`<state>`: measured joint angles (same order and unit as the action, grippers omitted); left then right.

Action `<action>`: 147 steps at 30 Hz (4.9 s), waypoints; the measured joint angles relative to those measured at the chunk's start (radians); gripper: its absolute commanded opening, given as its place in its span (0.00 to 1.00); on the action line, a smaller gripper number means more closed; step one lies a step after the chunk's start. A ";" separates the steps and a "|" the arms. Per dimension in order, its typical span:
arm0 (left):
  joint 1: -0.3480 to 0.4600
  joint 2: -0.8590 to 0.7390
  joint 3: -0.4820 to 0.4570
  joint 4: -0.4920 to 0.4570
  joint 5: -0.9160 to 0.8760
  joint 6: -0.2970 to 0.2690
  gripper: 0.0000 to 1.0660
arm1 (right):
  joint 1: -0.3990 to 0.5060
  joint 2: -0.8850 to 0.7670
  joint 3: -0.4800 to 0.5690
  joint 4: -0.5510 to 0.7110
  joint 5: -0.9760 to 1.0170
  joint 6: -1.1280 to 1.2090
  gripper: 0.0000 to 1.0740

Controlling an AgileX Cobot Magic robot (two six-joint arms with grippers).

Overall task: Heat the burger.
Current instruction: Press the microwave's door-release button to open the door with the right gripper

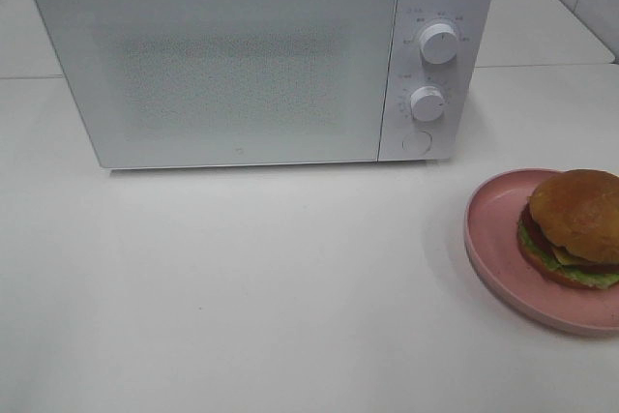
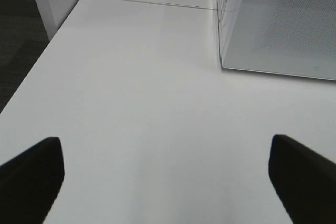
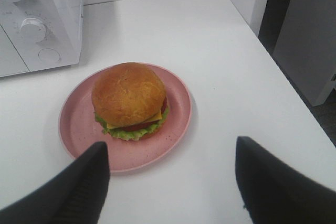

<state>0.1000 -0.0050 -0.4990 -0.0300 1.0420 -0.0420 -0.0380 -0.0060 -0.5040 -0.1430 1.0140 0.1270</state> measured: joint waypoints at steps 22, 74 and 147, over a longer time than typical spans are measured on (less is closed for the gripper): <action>0.000 0.000 0.000 0.000 0.000 0.000 0.92 | 0.000 0.000 0.000 0.000 0.000 0.000 0.62; 0.000 0.000 0.000 0.000 0.000 0.000 0.92 | 0.000 0.569 -0.029 0.003 -0.463 -0.029 0.62; 0.000 0.000 0.000 0.000 0.000 0.000 0.92 | 0.524 1.723 -0.218 0.581 -1.152 -0.122 0.01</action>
<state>0.1000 -0.0050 -0.4990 -0.0300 1.0420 -0.0420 0.4860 1.7170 -0.7220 0.4380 -0.1380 0.0050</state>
